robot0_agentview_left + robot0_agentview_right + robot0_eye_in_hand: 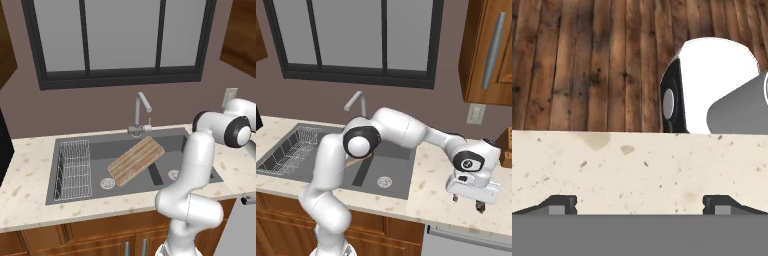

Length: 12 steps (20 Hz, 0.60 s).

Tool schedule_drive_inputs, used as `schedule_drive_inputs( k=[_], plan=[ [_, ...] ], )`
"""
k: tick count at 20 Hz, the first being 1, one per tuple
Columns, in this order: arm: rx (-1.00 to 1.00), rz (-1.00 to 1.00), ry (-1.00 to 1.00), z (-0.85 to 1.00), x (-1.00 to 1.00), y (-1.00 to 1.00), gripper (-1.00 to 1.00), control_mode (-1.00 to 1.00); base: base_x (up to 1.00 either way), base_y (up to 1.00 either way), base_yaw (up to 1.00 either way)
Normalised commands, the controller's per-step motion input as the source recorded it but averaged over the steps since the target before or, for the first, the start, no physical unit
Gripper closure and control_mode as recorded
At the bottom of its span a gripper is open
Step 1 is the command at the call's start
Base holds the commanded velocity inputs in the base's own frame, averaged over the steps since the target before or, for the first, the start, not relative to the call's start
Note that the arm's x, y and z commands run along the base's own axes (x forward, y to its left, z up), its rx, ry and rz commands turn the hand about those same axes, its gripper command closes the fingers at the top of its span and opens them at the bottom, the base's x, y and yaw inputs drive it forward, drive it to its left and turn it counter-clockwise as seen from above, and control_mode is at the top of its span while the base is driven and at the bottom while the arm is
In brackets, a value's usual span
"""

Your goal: Move the cutting board and knife to the sink. Then move spray from the cabinet to the counter.

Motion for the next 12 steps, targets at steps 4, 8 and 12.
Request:
schedule_drive_inputs(
  k=[4, 8, 12],
  plan=[
    [-0.01, -0.05, -0.05, -0.20, 0.00, 0.00, -1.00, -1.00, 0.00, 0.00, 0.00],
    [0.00, -0.03, -0.09, -0.01, 0.00, 0.00, -1.00, -1.00, 0.00, 0.00, 0.00],
    [-0.06, -0.01, -0.10, 0.02, 0.00, -0.02, -1.00, -1.00, 0.00, 0.00, 0.00]
  ],
)
